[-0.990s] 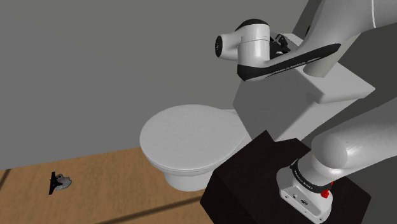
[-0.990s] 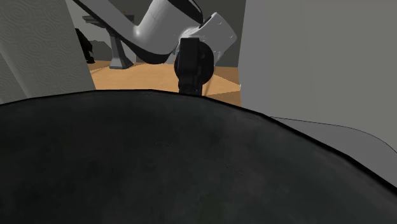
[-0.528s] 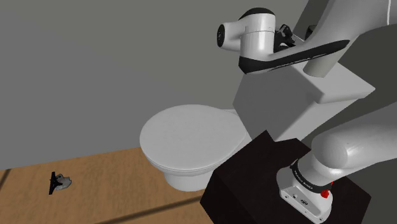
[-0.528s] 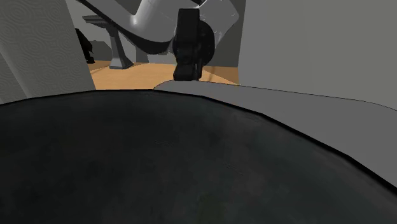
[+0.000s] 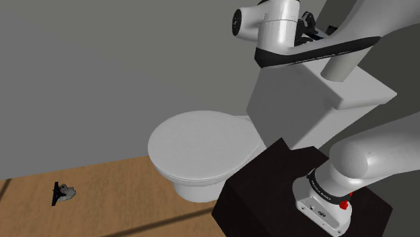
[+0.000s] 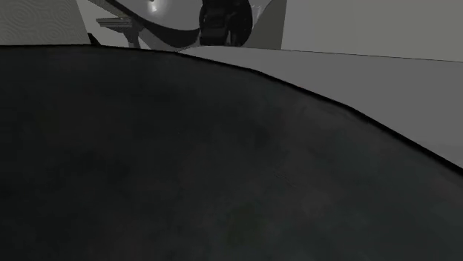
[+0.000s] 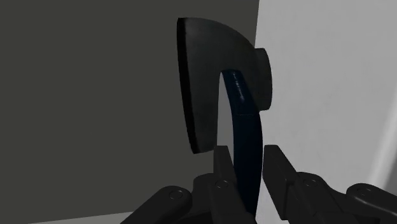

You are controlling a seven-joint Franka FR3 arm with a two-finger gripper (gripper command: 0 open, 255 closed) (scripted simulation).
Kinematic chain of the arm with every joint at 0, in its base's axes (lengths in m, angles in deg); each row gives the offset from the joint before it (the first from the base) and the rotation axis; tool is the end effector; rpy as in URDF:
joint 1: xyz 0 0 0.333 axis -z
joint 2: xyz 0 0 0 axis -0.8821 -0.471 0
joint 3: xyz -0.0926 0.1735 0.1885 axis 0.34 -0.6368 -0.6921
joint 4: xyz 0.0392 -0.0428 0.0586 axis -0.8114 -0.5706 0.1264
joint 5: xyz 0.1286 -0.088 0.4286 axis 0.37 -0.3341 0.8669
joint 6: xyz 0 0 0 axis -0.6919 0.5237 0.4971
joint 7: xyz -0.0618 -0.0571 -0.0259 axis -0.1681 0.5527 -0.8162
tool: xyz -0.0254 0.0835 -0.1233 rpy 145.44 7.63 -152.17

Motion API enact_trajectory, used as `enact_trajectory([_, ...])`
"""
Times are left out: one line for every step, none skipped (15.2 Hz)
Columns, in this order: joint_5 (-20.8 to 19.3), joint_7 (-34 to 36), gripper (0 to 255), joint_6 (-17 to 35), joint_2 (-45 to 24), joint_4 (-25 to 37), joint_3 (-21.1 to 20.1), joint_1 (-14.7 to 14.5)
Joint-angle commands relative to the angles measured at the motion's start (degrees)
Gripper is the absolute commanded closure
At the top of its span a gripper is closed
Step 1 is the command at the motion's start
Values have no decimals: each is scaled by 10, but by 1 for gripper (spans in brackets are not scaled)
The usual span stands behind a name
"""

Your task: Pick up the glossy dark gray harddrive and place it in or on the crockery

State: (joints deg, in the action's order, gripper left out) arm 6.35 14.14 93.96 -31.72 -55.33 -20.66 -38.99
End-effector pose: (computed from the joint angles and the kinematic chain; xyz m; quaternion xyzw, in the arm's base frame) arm 0.4825 -0.0837 0.4135 0.7485 -0.1139 -0.0918 0.6467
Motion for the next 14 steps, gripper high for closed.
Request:
enact_trajectory([-1,-13,255,-4,7,6,2,0])
enact_trajectory([-2,-20,255,-5,10,10,2,1])
enact_trajectory([-3,-26,255,-7,13,14,3,1])
enact_trajectory([-4,-33,255,-8,16,18,4,1])
enact_trajectory([-5,-40,255,-9,19,23,4,1])
enact_trajectory([-6,-47,255,-11,21,27,5,2])
enact_trajectory([-8,-53,255,-12,24,31,6,2])
enact_trajectory([-9,-60,255,-13,26,36,6,2])
enact_trajectory([-10,-67,255,-15,28,41,7,2])
enact_trajectory([-11,-73,255,-16,30,45,8,2])
enact_trajectory([-13,-80,255,-18,32,50,8,3])
enact_trajectory([-14,-87,255,-19,34,55,9,3])
enact_trajectory([-16,-93,255,-20,35,60,9,3])
enact_trajectory([-17,-100,255,-22,37,65,10,4])
